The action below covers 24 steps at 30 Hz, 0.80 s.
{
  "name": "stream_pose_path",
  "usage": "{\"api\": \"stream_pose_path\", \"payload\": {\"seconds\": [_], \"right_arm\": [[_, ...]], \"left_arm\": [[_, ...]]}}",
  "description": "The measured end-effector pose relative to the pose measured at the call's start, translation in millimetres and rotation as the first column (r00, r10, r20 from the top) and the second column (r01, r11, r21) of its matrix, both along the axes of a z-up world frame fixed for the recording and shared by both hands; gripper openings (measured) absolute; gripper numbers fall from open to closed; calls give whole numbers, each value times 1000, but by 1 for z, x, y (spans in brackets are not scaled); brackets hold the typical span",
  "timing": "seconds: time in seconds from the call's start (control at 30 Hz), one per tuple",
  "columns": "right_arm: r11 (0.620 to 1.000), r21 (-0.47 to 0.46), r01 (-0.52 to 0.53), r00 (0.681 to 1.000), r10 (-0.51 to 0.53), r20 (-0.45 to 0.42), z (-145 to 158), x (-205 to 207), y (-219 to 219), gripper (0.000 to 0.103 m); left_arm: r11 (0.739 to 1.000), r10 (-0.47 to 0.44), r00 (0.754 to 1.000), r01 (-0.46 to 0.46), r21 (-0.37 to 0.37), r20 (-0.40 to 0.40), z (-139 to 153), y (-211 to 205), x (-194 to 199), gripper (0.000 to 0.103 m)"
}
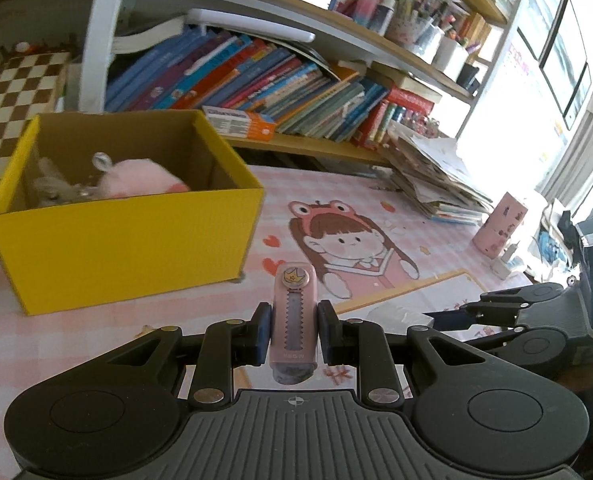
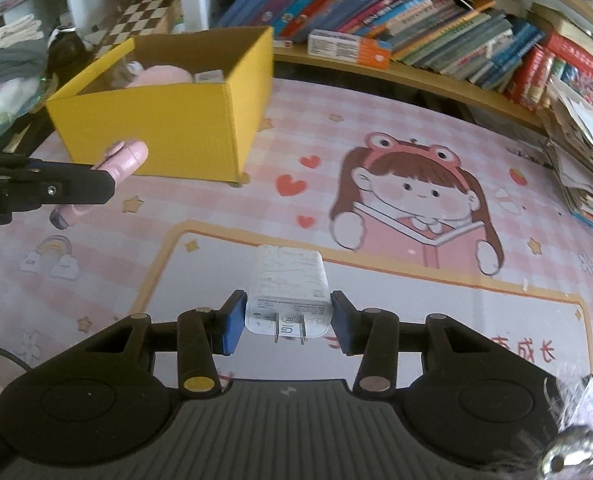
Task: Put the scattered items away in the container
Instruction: 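Carry the eraser and charger plug with both grippers over the yellow box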
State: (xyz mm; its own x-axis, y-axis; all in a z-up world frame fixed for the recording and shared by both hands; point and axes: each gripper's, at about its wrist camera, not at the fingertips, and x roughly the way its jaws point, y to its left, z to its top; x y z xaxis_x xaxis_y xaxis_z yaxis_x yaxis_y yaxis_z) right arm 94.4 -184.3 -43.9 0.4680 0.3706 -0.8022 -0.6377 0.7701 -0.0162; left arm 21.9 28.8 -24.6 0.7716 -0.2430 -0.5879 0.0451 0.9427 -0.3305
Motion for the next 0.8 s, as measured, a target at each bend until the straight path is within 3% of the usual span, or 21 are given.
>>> {"api": "stream_pose_path", "payload": {"seconds": [0.4, 0.8], "right_arm": [[996, 25, -80, 996, 79, 36, 19, -16, 54, 42], [981, 47, -187, 978, 181, 105, 50, -14, 100, 42]], "left_arm": [[997, 71, 996, -70, -27, 62, 14, 50, -28, 23], [986, 166, 971, -158, -59, 170, 41, 97, -35, 23]]}}
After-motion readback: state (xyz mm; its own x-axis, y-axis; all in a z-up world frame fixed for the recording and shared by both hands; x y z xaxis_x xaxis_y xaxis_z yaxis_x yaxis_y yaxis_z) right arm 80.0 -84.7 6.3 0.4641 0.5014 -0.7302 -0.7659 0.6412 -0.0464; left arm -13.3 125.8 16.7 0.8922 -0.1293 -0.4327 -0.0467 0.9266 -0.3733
